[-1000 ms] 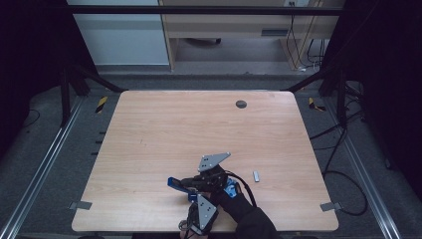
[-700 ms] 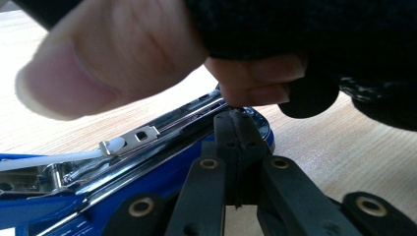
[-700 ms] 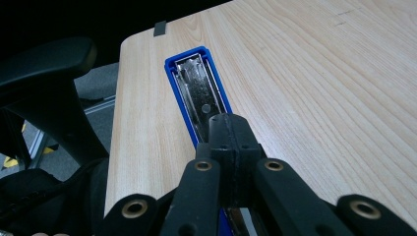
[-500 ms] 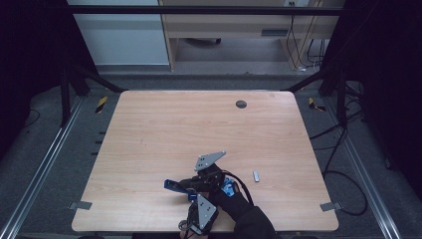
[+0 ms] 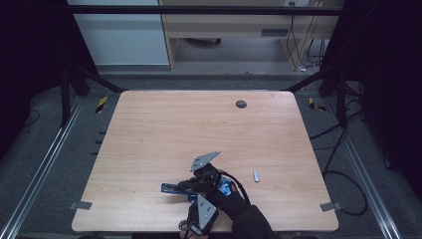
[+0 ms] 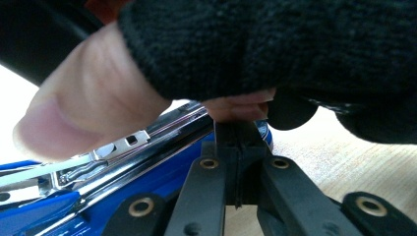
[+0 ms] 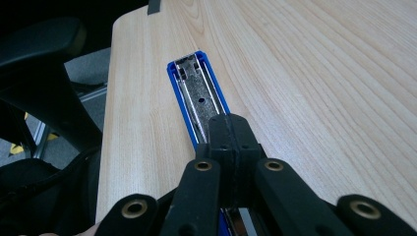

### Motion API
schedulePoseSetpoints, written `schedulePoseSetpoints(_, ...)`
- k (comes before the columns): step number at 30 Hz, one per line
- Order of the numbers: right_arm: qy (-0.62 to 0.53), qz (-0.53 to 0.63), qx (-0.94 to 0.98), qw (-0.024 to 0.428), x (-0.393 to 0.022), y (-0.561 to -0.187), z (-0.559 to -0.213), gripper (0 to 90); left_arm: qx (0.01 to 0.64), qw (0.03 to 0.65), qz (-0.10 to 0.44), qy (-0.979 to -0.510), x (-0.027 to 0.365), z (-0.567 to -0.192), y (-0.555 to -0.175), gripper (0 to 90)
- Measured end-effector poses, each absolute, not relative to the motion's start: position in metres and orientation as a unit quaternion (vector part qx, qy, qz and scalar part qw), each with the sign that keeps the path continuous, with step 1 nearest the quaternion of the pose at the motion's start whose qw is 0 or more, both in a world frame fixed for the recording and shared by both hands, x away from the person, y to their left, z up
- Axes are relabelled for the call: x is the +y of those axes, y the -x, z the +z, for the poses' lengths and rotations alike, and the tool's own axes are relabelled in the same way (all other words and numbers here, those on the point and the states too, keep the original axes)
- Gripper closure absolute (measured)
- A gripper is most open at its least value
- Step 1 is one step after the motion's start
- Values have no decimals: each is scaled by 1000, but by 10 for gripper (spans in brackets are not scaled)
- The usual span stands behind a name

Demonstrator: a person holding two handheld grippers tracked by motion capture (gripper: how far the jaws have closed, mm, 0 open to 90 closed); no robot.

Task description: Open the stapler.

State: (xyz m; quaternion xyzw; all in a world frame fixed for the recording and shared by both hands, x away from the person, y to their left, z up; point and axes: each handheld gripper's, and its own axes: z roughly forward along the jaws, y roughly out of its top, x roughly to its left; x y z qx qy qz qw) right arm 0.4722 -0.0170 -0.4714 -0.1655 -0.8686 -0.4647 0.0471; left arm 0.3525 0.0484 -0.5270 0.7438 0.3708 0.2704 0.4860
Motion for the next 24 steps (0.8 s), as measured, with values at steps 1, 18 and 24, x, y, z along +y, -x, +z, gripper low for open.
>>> schedulePoseSetpoints(1, 165, -461, -870, 47, -16, -472, -471, 900, 370, 486, 271, -744, 48, -527, -352, 897)
schedulePoseSetpoints(18, 169, -410, -895, 51, -7, -475, -473, 900, 370, 486, 269, -744, 48, -527, -353, 897)
schedulePoseSetpoints(24, 169, -407, -896, 58, -8, -477, -473, 900, 369, 487, 269, -744, 48, -527, -353, 896)
